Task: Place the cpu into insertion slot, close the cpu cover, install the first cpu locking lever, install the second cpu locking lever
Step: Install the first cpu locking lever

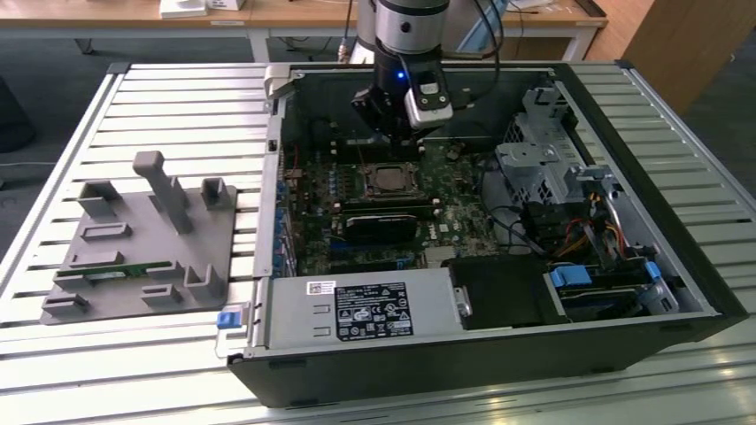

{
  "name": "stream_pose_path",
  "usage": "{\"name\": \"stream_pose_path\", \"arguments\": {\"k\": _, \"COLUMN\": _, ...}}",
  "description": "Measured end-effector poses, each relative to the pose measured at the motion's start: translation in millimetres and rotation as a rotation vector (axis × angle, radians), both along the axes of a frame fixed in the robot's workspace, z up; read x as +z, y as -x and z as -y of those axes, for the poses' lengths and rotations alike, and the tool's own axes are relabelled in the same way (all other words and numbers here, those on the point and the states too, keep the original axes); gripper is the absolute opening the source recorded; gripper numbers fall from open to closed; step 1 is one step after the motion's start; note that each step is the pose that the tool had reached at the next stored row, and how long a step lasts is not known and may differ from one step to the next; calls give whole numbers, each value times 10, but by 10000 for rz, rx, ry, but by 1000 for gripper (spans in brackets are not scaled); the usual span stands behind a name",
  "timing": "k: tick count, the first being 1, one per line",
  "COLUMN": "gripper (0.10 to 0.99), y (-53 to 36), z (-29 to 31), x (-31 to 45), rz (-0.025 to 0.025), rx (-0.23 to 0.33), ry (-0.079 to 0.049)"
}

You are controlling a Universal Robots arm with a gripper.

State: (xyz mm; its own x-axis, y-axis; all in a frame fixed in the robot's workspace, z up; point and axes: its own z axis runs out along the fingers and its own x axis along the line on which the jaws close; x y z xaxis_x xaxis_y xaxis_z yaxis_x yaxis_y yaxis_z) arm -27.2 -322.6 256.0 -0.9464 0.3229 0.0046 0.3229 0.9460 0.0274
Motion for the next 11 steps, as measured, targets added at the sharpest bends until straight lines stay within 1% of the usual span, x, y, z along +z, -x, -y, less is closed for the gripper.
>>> {"name": "stream_pose_path", "arguments": {"k": 4, "gripper": 106, "y": 1, "z": 0, "x": 0, "rz": 0, "rx": 369, "ry": -1}}
{"name": "stream_pose_path", "arguments": {"k": 11, "gripper": 106, "y": 2, "z": 0, "x": -1, "rz": 0, "rx": 1589, "ry": 1}}
